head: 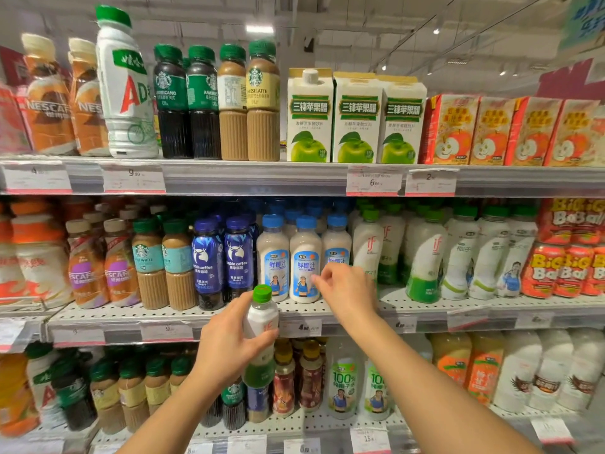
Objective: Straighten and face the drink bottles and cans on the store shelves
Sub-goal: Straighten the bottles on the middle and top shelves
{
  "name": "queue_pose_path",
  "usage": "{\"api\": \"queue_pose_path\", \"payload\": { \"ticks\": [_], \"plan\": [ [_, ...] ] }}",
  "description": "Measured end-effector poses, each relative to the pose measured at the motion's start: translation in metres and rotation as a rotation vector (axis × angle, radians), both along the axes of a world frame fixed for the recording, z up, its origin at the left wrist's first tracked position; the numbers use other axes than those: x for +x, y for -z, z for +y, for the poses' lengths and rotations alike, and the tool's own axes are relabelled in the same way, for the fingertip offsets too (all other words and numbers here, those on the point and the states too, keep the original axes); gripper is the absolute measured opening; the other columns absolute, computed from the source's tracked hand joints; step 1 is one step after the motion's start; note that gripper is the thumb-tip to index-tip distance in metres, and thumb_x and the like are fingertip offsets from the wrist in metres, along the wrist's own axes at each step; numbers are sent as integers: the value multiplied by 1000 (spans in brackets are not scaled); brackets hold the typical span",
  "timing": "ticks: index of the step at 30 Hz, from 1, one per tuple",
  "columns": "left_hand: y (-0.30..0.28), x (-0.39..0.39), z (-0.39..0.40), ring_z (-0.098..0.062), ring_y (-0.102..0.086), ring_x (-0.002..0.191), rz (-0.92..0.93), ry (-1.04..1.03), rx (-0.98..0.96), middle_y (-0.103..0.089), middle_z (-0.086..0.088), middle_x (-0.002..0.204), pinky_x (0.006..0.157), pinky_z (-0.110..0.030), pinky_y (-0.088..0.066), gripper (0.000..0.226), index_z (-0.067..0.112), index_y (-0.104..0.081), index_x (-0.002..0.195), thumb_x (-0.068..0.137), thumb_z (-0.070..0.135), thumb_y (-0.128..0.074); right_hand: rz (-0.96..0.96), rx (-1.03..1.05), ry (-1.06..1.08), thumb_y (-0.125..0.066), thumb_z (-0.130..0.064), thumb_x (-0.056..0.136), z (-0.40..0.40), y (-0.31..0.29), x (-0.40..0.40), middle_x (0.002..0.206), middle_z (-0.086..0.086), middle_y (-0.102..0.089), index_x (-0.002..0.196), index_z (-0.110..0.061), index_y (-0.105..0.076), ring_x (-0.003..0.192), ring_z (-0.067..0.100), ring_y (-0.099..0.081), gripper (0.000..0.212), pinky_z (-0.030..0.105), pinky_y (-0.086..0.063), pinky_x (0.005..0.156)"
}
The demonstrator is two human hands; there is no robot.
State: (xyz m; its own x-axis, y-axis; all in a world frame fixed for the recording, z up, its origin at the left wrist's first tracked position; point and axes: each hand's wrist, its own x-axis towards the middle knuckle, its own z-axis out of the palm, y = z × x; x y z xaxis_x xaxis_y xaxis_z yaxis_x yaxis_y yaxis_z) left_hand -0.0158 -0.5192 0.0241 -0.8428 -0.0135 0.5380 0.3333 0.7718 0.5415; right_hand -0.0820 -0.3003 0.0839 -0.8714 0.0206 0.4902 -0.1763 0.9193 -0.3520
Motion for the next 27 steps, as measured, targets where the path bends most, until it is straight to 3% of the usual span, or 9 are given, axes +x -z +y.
{"api": "queue_pose_path", "payload": {
  "ticks": [4, 6, 9, 12, 14, 17, 27],
  "plan": [
    [1, -3, -2, 3, -59, 96, 2, 12, 5, -64, 27, 112, 75, -23, -47, 65, 46, -50, 134, 77, 61, -75, 320, 32, 6, -55, -37, 101, 22, -55, -6, 112, 2, -65, 116, -23, -64, 95, 31, -65, 23, 37, -48, 77],
    [2, -4, -2, 3, -60, 97, -8, 23, 22, -65, 28, 113, 78, -27, -51, 65, 47, -49, 134, 77, 61, -76, 231, 112, 63, -56, -40, 101, 24, -83, -10, 121, 10, -61, 131, -20, -57, 105, 39, -62, 35, 41, -48, 84],
    [4, -5, -3, 1, -61, 96, -11, 14, 23, -66, 27, 111, 79, -32, -54, 64, 47, -49, 133, 76, 61, -76, 38, 263, 98, -54, -47, 102, 17, -103, -23, 126, 14, -62, 137, -18, -50, 111, 38, -61, 45, 39, -46, 78],
    [4, -4, -3, 2, -61, 95, -13, 21, 25, -65, 28, 109, 77, -30, -54, 64, 48, -49, 132, 76, 61, -76, -151, 244, 69, -54, -53, 100, 7, -111, -38, 133, 11, -57, 141, -22, -45, 114, 34, -61, 52, 38, -48, 78],
    [3, -4, -3, 3, -61, 95, -12, 27, 28, -65, 29, 108, 76, -28, -53, 63, 48, -49, 132, 76, 60, -76, -238, 238, 66, -58, -44, 101, 2, -116, -43, 133, 10, -55, 139, -21, -47, 117, 33, -59, 46, 38, -48, 80],
    [2, -3, -3, 3, -60, 94, 0, 29, 26, -64, 30, 107, 75, -27, -50, 62, 47, -50, 131, 77, 58, -77, -214, 172, 45, -64, -33, 98, 6, -116, -45, 129, 10, -60, 137, -21, -50, 111, 32, -63, 43, 42, -56, 86],
    [6, -5, -5, 2, -63, 98, -23, 25, 54, -67, 28, 109, 83, -36, -55, 61, 48, -51, 129, 75, 58, -76, -151, 85, -86, -70, -40, 93, 25, -111, -39, 134, 10, -61, 140, -20, -52, 117, 30, -60, 54, 39, -54, 92]
  ]
}}
